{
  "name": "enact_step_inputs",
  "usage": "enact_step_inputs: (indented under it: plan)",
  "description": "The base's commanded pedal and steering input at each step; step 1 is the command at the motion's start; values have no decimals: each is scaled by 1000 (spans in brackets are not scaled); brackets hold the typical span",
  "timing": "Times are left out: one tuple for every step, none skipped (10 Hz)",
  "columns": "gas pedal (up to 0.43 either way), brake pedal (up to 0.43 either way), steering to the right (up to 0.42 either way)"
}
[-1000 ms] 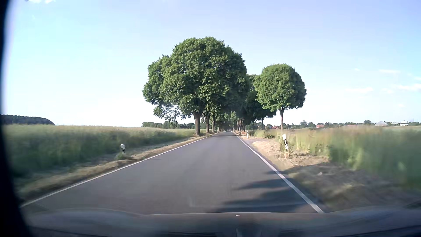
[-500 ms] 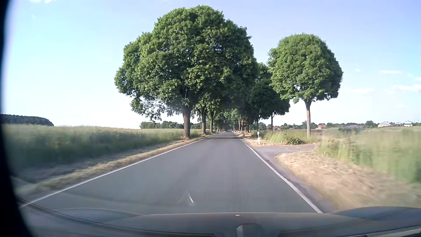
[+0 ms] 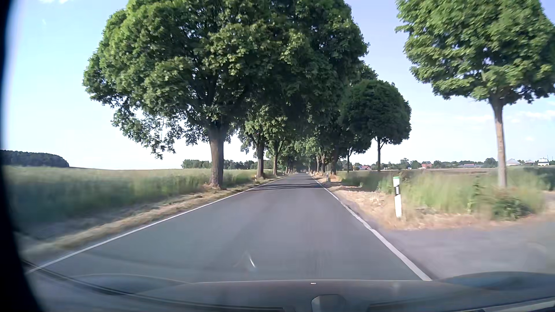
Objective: Follow the waypoints while adhering to traffic rules and regulations
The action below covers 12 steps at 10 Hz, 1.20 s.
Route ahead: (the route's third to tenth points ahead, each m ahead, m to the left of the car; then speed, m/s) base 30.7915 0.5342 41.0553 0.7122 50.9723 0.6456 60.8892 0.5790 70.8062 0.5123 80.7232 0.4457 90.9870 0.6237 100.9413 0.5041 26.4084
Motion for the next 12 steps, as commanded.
enact_step_inputs:
  plan:
    - [488,6,1]
    - [488,6,1]
    - [488,6,1]
    - [488,6,1]
    - [488,6,1]
    - [488,6,1]
    - [488,6,1]
    - [488,6,1]
    - [488,6,1]
    - [488,6,1]
    - [488,6,1]
    - [488,6,1]
